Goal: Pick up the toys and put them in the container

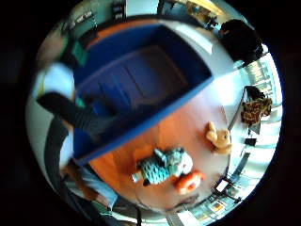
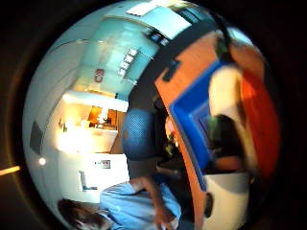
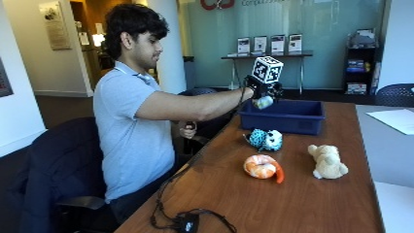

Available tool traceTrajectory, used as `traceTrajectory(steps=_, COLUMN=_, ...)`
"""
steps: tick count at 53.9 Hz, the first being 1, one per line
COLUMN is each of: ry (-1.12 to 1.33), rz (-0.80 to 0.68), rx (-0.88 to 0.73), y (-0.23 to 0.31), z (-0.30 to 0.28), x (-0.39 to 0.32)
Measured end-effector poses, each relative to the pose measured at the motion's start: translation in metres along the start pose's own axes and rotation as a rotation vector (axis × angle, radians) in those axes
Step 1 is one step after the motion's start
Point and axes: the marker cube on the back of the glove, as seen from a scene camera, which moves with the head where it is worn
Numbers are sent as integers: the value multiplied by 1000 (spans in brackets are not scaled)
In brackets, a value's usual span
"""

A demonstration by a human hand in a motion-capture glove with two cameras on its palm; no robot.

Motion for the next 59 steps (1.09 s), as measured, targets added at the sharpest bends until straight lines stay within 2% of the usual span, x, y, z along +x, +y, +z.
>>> traceTrajectory(steps=15, ry=127, rz=125, rx=-89, y=105, z=-6, x=82)
traceTrajectory(steps=23, ry=197, rz=231, rx=-172, y=142, z=32, x=134)
traceTrajectory(steps=31, ry=188, rz=268, rx=-245, y=156, z=77, x=164)
traceTrajectory(steps=40, ry=216, rz=171, rx=13, y=147, z=89, x=166)
traceTrajectory(steps=59, ry=73, rz=194, rx=165, y=136, z=50, x=169)
